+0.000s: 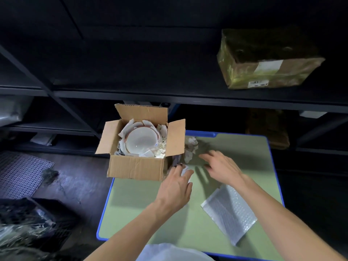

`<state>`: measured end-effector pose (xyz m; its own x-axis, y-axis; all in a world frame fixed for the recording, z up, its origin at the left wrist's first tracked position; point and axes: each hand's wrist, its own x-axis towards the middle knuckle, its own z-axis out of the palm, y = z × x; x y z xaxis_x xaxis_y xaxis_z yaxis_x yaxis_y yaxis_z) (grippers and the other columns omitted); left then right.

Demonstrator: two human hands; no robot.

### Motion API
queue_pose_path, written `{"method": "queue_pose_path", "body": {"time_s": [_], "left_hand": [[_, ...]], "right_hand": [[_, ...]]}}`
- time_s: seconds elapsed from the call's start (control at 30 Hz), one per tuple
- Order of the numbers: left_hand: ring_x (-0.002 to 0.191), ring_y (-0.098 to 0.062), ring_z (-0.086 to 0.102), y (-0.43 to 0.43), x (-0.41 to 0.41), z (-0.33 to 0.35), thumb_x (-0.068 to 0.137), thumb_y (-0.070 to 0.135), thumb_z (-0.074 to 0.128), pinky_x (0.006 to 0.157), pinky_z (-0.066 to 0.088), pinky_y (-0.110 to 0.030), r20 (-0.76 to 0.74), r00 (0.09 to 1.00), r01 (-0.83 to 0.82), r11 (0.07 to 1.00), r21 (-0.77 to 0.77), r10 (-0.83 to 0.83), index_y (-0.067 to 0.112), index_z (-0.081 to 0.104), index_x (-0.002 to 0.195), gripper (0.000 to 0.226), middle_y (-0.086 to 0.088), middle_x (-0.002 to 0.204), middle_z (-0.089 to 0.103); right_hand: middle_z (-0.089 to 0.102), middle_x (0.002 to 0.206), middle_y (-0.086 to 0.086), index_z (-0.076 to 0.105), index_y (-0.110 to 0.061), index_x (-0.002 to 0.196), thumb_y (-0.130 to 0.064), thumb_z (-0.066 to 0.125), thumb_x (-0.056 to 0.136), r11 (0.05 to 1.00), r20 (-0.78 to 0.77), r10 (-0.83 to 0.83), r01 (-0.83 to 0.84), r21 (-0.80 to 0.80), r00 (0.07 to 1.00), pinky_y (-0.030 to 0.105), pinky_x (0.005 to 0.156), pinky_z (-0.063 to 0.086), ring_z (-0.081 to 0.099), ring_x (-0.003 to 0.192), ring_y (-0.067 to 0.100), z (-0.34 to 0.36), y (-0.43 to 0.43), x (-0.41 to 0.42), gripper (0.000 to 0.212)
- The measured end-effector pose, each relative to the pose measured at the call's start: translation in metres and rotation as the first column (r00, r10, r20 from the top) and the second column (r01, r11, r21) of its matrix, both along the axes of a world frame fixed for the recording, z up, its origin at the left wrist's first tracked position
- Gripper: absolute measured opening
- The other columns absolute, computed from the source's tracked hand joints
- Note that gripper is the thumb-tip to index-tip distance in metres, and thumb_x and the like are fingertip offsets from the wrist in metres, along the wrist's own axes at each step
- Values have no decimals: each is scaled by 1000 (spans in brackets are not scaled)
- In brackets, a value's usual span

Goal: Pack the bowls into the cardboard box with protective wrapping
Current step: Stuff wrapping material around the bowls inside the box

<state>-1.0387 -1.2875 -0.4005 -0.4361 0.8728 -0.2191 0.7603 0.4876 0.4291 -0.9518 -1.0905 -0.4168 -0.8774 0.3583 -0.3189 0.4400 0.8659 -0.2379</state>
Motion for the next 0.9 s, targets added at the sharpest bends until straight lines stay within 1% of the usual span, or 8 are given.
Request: {"method": "queue_pose_path", "body": {"time_s": [0.13, 0.23, 0.33, 0.47, 0.57, 0.7, 0.8, 0.9], "left_hand": [[125, -27, 40, 4, 9, -5, 100, 28, 39, 101, 40, -36, 1, 1000, -17, 1000, 2, 17, 22, 45, 139, 40, -8, 149, 35], [128, -26, 38, 1, 15, -8, 100, 28, 39, 102, 41, -39, 46, 998, -46, 999, -28, 48, 22, 43, 141, 42, -7, 147, 36], [132, -25, 36, -4, 20, -11, 101, 29, 40, 100, 44, -43, 66, 995, -67, 996, -64, 71, 22, 42, 142, 42, -6, 144, 37], [132, -25, 36, -10, 22, -14, 101, 27, 42, 102, 42, -40, 85, 994, -68, 996, -60, 73, 24, 46, 141, 41, -7, 143, 39], [132, -25, 37, -14, 21, -18, 101, 27, 42, 101, 42, -38, 98, 992, -78, 996, -53, 83, 24, 47, 141, 40, -8, 142, 40], [131, -25, 40, -16, 23, -22, 101, 26, 43, 102, 41, -36, 123, 990, -58, 997, -44, 63, 23, 49, 140, 40, -7, 141, 43], [131, -23, 41, -16, 24, -22, 101, 26, 43, 100, 42, -36, 137, 990, -35, 999, -20, 38, 23, 47, 142, 41, -5, 142, 44], [124, -23, 47, -12, 23, -14, 101, 25, 45, 97, 44, -37, 167, 986, -36, 999, 41, 28, 23, 44, 145, 44, -2, 140, 45]], "right_hand": [[37, 152, 8, 23, -39, 155, -25, 54, 95, 999, 58, 32, -31, -25, 998, 44, 93, 51, 50, 126, 36, -13, 15, -27, 69], [18, 162, 10, 4, -45, 156, -30, 48, 101, 1000, 166, 26, -24, -14, 986, 46, 100, 48, 44, 133, 40, -24, 23, -53, 72], [4, 166, 4, 6, -45, 156, -41, 45, 101, 998, 285, 57, -52, -26, 957, 46, 111, 38, 34, 141, 38, -32, 27, -73, 67], [27, 156, 6, 28, -32, 150, -42, 52, 98, 997, 228, 61, -70, 30, 972, 46, 102, 46, 43, 131, 34, -42, 25, -69, 58], [40, 145, 8, 40, -21, 143, -29, 53, 96, 997, 135, 23, -33, 71, 991, 41, 92, 51, 49, 123, 32, -51, 22, -50, 49], [53, 124, 10, 54, -20, 121, -10, 56, 87, 999, 68, -37, 35, 34, 997, 39, 80, 54, 60, 106, 33, -50, 18, -21, 36], [60, 110, 9, 57, -21, 111, -12, 59, 86, 988, -12, -142, 141, -70, 990, 41, 76, 54, 65, 95, 34, -39, 11, 1, 26], [59, 107, -1, 49, -28, 110, -22, 58, 91, 975, -94, -147, 128, -181, 985, 38, 78, 53, 64, 92, 23, -20, 3, 24, 21]]}}
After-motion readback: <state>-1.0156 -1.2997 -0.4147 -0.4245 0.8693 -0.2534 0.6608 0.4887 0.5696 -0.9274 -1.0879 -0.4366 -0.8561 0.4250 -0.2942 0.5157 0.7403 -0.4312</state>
